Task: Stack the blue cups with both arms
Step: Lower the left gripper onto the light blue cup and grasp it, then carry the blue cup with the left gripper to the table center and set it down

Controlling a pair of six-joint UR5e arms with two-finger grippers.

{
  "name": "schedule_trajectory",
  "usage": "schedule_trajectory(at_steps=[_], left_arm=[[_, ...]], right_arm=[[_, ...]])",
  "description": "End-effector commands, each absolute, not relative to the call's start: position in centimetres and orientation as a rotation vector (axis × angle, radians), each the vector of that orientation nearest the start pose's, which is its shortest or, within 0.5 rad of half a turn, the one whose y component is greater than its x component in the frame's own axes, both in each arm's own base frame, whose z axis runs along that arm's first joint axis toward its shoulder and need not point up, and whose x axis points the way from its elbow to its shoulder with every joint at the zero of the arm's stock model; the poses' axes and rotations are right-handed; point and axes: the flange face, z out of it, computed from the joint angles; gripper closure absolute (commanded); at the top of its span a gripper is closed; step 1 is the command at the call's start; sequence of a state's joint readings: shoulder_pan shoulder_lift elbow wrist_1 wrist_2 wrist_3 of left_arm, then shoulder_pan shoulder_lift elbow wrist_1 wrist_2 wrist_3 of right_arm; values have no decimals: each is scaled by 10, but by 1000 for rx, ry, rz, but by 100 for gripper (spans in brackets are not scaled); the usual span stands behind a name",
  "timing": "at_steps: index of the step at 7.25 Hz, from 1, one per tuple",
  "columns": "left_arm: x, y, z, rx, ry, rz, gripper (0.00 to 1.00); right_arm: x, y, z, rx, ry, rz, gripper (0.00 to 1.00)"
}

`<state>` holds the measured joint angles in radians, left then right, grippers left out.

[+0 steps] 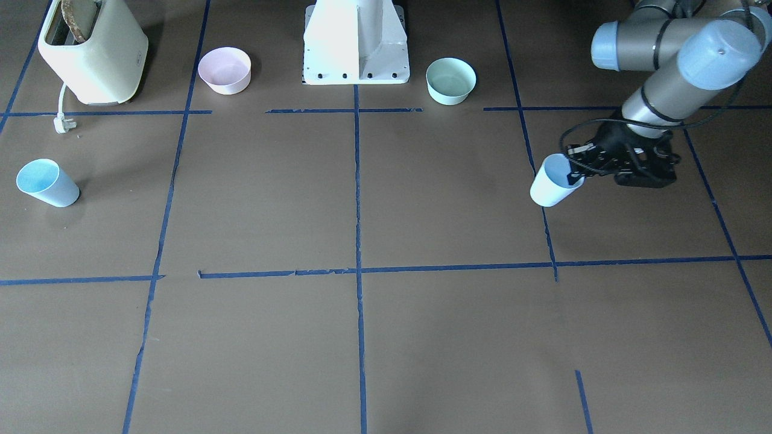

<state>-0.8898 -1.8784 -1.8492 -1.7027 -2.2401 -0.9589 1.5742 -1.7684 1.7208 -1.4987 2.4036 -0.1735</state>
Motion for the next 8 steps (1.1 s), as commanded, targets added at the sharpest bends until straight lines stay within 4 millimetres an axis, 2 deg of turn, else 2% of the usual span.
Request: schedule_trajectory(at_steps=[1, 2, 3, 4, 5, 7, 8], left_arm=[[422, -467, 241, -34, 912, -88, 100], [461, -452, 210, -54, 927, -126, 100], [504, -449, 183, -53, 921, -160, 100], [543, -446, 170, -48, 900, -185, 100], [571, -444, 164, -44, 897, -176, 100], [602, -429, 172, -17, 896, -180, 99], [602, -428, 172, -15, 898, -175, 91]], right_arm=[[61, -409, 662, 97, -829, -171, 0], [61, -410, 662, 98, -829, -171, 0], [61, -409, 662, 97, -829, -171, 0], [61, -409, 662, 97, -829, -171, 0], [61, -409, 663, 95, -829, -170, 0], [61, -409, 663, 95, -829, -170, 0], [61, -410, 662, 96, -829, -171, 0]])
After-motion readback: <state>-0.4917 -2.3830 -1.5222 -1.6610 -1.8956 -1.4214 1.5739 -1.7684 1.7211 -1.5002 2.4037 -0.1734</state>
